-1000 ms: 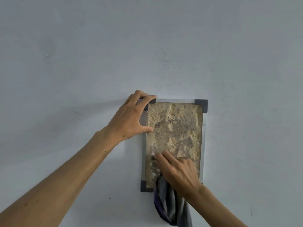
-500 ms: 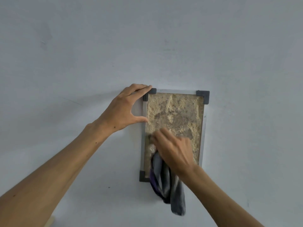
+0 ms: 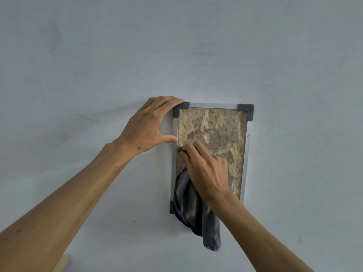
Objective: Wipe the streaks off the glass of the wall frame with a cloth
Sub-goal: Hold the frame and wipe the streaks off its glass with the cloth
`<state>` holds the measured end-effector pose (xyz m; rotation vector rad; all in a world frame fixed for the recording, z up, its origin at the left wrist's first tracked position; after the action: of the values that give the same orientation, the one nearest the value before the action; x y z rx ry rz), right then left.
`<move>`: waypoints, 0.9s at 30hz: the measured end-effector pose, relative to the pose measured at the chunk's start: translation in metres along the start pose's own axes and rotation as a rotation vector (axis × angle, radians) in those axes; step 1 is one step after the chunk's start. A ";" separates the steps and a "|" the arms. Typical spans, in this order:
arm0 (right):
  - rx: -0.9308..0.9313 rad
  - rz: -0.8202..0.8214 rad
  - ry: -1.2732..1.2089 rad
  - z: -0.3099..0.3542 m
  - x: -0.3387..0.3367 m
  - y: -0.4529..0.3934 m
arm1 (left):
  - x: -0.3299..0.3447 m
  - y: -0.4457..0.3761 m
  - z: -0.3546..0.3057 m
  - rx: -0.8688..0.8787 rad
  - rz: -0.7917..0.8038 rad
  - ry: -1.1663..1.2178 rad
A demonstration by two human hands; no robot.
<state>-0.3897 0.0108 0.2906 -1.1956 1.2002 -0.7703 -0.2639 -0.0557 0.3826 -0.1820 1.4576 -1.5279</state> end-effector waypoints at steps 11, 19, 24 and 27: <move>0.130 0.011 0.014 -0.009 0.003 0.026 | 0.003 0.004 -0.005 -0.016 0.006 0.045; 0.109 0.118 -0.008 0.001 0.025 0.067 | 0.005 0.004 -0.004 -0.028 0.008 0.034; 0.304 -0.058 -0.072 -0.014 -0.002 0.032 | 0.006 0.005 -0.005 -0.032 -0.001 0.058; 0.239 0.010 -0.063 0.003 0.015 0.051 | 0.006 0.005 -0.005 -0.031 0.004 0.056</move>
<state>-0.3901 0.0101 0.2375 -1.0087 1.0309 -0.8373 -0.2677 -0.0557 0.3739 -0.1560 1.5255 -1.5179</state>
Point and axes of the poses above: each hand's wrist, its own y-axis away from the middle knuckle, its own x-axis out of the palm, z = x × y, the point moved 8 cm from there along -y, towards the middle knuckle, and after that the axes turned 13 degrees about -y, right-handed, at the moved point
